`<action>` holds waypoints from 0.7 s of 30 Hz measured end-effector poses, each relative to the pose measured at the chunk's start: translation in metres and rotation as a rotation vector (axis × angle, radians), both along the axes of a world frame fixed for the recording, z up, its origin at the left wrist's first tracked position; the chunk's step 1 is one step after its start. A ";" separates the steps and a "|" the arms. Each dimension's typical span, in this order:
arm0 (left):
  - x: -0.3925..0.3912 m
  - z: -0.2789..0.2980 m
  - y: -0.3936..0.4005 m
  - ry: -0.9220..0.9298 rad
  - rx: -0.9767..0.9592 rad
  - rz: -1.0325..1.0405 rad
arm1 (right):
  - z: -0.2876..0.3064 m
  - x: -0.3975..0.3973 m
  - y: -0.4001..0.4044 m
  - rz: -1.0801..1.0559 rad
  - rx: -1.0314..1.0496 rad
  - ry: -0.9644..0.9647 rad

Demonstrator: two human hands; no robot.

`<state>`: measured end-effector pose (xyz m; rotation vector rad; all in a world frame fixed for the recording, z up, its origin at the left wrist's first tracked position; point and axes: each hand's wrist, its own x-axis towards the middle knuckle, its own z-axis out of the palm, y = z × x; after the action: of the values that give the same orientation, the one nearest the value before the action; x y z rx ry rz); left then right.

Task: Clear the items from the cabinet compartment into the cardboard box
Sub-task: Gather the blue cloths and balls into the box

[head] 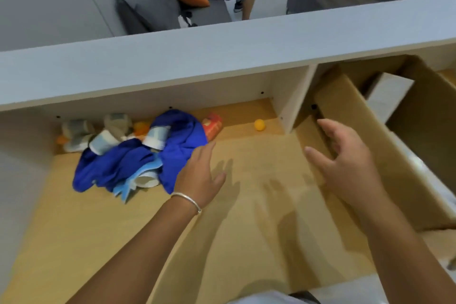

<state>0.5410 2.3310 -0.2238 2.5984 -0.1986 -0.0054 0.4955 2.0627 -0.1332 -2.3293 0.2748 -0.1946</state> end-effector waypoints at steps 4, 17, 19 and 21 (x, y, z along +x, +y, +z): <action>0.005 -0.012 0.084 -0.029 -0.032 -0.030 | -0.040 0.012 0.088 0.001 -0.084 0.081; 0.057 -0.040 0.106 -0.103 0.035 0.124 | -0.136 0.127 0.107 0.174 -0.211 0.155; 0.065 -0.049 0.092 -0.045 0.103 0.130 | -0.144 0.148 0.092 0.180 -0.248 0.175; 0.076 -0.056 0.081 0.015 0.170 0.127 | -0.151 0.168 0.081 0.175 -0.307 0.206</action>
<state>0.6165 2.4121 -0.2795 2.7751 -0.0279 0.0036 0.6639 2.1439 -0.2839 -2.6674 0.1482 0.0983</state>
